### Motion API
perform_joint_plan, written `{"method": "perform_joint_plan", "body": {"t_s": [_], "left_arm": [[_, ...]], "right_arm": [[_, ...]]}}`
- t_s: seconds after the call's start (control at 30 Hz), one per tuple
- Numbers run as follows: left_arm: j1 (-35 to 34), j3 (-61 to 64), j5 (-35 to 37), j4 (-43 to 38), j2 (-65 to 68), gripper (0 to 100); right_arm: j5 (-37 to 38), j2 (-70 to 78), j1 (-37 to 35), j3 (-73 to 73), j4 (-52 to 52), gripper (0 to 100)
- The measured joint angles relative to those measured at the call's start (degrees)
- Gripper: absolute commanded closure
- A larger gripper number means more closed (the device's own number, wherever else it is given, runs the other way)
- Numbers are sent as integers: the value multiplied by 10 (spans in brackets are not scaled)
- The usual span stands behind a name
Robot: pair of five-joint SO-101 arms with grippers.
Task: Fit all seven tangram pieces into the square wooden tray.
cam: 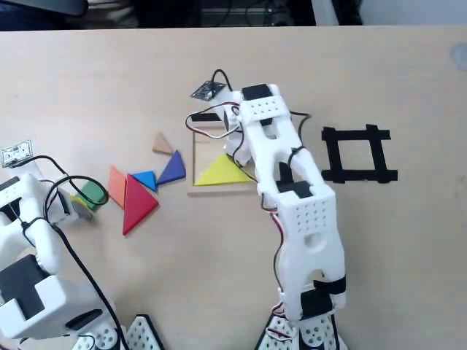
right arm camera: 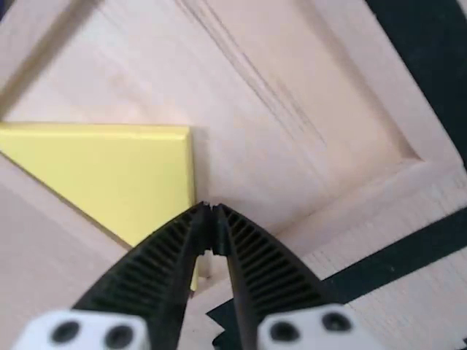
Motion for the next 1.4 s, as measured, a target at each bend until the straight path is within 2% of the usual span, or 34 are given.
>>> {"method": "perform_joint_plan", "body": {"t_s": [0.27, 0.53, 0.8, 1.4], "left_arm": [[0, 0, 0, 0, 0, 726], [0, 0, 0, 0, 0, 726], [0, 0, 0, 0, 0, 726], [0, 0, 0, 0, 0, 726]], "right_arm": [[-23, 1, 0, -106, -1, 986], [-27, 73, -42, -164, -15, 986], [-31, 124, -44, -227, 16, 986], [-33, 147, -49, -249, 93, 986]]}}
